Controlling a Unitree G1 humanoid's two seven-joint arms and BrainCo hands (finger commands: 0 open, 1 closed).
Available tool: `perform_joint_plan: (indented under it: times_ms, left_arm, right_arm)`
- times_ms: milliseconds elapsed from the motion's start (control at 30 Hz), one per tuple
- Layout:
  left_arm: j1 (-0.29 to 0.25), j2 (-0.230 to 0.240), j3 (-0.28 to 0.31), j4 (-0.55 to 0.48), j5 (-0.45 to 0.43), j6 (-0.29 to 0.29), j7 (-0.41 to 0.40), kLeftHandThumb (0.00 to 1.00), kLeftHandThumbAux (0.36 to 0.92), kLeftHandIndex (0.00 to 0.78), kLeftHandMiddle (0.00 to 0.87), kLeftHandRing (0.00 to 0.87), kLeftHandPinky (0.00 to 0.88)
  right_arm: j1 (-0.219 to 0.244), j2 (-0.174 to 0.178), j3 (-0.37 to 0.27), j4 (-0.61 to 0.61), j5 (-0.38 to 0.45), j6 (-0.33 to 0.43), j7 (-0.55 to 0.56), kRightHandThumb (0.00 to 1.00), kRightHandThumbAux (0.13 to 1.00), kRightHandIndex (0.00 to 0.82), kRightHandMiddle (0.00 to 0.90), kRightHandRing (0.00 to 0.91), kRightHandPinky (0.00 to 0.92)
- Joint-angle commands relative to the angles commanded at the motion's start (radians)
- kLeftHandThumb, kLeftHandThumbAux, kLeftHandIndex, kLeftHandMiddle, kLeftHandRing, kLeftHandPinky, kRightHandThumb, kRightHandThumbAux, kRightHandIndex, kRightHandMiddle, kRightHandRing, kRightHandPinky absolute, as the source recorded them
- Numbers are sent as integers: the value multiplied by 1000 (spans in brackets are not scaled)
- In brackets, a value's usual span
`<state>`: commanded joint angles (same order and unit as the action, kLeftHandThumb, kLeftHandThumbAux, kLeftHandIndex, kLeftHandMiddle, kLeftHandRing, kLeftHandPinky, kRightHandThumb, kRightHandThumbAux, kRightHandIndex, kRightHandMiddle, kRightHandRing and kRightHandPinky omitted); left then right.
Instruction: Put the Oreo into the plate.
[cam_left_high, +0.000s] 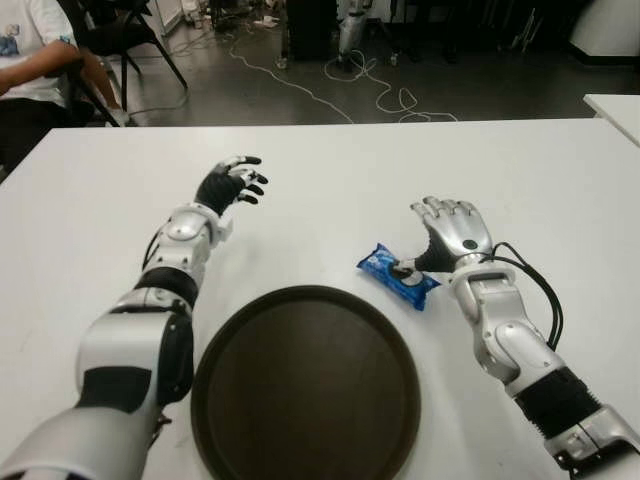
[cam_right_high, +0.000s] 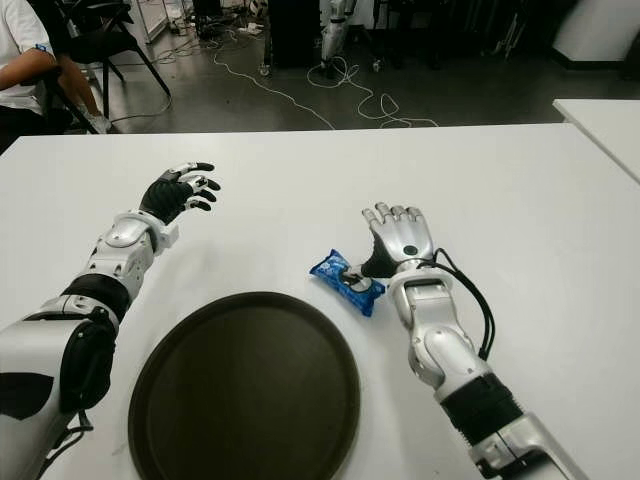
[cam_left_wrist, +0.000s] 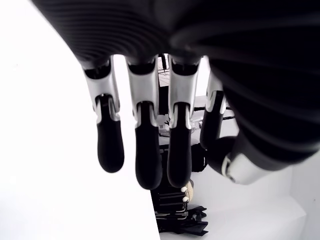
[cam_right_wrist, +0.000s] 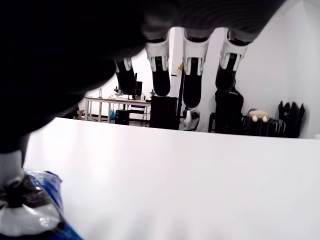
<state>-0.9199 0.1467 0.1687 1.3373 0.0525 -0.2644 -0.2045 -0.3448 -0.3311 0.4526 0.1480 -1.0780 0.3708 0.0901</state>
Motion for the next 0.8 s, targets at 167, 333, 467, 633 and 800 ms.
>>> perform_joint_plan:
  times_ms: [167, 333, 467, 633, 800]
  left_arm:
    - [-1, -1, -3, 0, 2, -2, 0, 84, 617, 291, 488, 508, 486]
    - [0, -1, -3, 0, 3, -2, 0, 72, 607, 290, 483, 501, 483]
    - [1, -2, -3, 0, 4, -6, 4, 78, 607, 284, 478, 495, 475]
    - [1, -3, -3, 0, 5, -7, 6, 90, 605, 274, 466, 491, 474]
    - [0, -3, -1, 1, 3, -6, 2, 95, 608, 285, 477, 501, 489]
  right_arm:
    - [-1, -3, 0, -3, 15, -7, 4, 0, 494, 53, 104, 112, 120]
    - [0, -5, -2, -9, 22, -19, 2, 0, 498, 51, 101, 108, 112]
    - [1, -2, -4, -26, 26, -17, 12, 0, 496, 56, 103, 110, 112]
    - [3, -1, -12, -50, 35, -10, 29, 0, 503, 60, 98, 104, 100]
    - [6, -3, -19, -76, 39, -4, 46, 0, 512, 57, 88, 91, 85]
